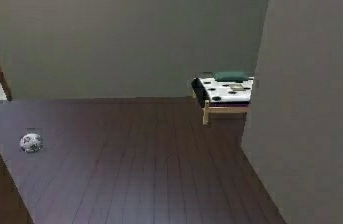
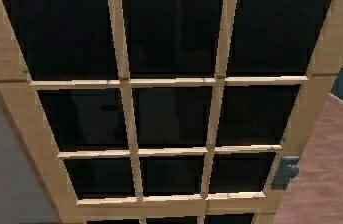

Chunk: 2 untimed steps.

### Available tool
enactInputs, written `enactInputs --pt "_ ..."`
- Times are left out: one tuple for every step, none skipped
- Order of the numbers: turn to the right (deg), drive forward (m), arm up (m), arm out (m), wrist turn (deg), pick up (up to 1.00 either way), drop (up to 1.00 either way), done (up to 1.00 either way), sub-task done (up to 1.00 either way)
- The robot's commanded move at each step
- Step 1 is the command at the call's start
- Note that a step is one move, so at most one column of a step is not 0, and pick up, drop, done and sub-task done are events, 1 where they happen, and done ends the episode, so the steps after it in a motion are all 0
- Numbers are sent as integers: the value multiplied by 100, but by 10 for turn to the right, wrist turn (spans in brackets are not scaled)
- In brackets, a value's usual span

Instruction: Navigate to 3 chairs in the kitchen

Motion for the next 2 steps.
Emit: enactInputs --pt "0 60 0 0 0 0 0 0 0" --pt "-210 0 0 0 0 0 0 0 0"
